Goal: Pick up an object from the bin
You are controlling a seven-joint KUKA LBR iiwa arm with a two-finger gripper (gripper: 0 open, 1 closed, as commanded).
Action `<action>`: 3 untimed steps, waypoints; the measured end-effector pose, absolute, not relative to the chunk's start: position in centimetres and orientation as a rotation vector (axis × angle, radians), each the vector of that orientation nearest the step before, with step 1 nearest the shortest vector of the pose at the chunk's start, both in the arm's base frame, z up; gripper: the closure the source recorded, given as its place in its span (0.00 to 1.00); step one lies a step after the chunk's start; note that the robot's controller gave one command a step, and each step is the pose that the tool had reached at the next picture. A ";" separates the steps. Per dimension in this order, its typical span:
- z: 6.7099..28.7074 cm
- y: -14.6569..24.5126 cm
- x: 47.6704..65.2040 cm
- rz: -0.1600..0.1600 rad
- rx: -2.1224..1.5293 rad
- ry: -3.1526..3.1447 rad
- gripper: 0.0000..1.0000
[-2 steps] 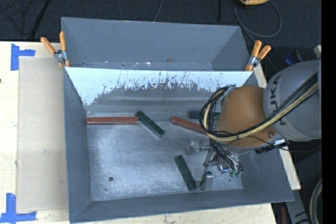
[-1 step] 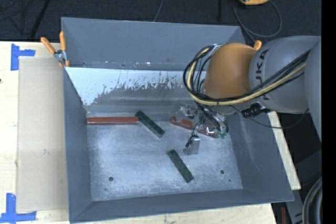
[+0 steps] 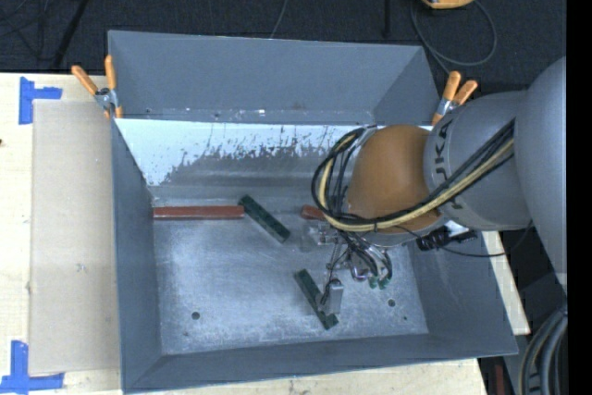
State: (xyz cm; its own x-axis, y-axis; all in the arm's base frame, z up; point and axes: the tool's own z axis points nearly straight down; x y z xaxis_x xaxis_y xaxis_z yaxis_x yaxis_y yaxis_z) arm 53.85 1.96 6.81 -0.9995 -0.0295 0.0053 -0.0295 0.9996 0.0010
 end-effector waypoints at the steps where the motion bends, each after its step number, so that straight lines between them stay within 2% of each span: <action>1: 6.9 1.7 48.3 0.000 -0.124 -3.133 0.00; 2: 7.2 1.6 48.6 0.001 -0.124 -3.138 1.00; 3: 21.8 2.0 49.0 -0.001 -0.031 -3.150 1.00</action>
Offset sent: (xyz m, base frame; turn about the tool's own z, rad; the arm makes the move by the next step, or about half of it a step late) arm -0.0535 -0.0027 0.0019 0.1074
